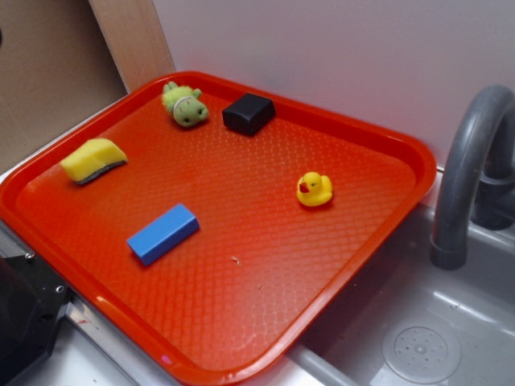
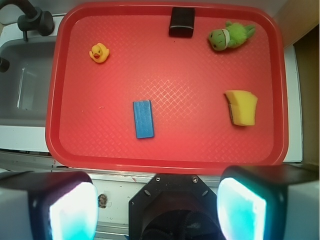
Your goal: Grab the blue block.
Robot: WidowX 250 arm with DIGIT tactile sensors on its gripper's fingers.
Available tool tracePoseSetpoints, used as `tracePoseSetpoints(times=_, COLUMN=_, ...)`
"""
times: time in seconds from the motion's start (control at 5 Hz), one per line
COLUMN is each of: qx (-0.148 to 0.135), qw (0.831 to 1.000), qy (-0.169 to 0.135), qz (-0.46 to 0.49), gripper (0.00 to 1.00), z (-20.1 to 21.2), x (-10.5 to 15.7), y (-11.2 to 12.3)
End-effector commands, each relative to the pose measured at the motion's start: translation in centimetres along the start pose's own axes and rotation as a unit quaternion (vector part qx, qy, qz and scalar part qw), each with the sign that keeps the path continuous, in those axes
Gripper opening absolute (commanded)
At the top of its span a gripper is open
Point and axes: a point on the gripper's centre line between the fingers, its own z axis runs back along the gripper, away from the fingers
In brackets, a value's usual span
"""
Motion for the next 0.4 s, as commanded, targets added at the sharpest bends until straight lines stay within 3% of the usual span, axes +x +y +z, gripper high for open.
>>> tracePoseSetpoints(times=0.0, qx=0.000, qw=1.000, qy=0.000, qz=0.000, gripper=1.00, z=0.0, x=0.0, y=0.0)
tracePoseSetpoints(times=0.2, qx=-0.004, qw=1.000, qy=-0.006, qz=0.001, gripper=1.00, z=0.3, x=1.4, y=-0.6)
